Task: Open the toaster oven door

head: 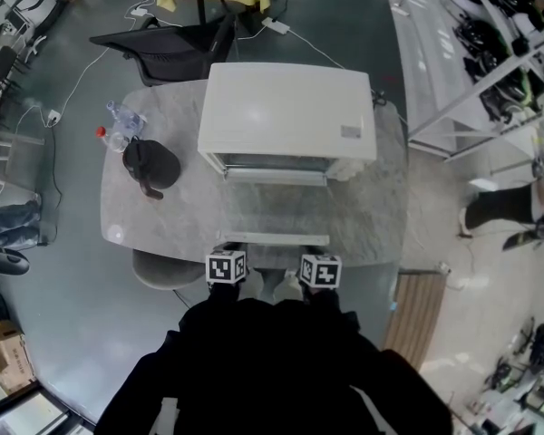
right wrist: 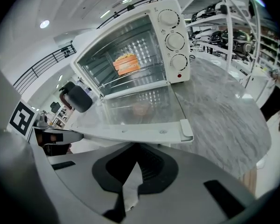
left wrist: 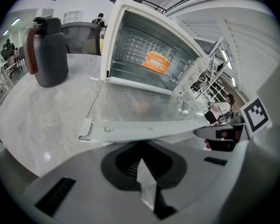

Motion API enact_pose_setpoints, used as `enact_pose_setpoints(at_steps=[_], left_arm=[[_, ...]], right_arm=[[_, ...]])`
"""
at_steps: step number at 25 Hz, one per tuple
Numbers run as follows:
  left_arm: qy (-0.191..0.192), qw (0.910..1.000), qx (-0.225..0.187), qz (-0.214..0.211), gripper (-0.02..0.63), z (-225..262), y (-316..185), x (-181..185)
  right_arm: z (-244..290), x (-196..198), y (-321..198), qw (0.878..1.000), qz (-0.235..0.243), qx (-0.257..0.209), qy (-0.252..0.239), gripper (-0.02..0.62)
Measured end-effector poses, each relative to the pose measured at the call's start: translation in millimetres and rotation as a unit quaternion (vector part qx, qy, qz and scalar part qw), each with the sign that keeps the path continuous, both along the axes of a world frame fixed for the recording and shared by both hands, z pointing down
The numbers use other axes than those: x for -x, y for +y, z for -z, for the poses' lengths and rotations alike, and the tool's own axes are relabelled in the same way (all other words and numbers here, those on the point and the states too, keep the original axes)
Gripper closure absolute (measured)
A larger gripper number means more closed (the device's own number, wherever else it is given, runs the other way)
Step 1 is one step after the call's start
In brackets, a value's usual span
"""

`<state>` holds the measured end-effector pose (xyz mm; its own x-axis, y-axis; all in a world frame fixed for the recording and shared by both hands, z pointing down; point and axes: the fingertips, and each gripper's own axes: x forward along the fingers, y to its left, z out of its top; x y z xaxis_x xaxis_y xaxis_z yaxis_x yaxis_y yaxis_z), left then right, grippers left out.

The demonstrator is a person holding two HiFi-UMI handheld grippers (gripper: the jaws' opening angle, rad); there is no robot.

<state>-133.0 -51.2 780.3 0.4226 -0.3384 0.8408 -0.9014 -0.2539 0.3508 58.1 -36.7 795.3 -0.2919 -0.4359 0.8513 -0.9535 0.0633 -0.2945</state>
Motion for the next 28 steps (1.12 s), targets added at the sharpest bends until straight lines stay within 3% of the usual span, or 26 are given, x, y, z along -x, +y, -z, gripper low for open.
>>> enact_pose_setpoints(at_steps=[28], left_arm=[[0.002,0.9995,0.032,-0.002,0.603,-14.2,18.1,1.8]], right_arm=[[-35.6,-0.6,6.8,0.999,-0.002,0.043,0.012,0.592]])
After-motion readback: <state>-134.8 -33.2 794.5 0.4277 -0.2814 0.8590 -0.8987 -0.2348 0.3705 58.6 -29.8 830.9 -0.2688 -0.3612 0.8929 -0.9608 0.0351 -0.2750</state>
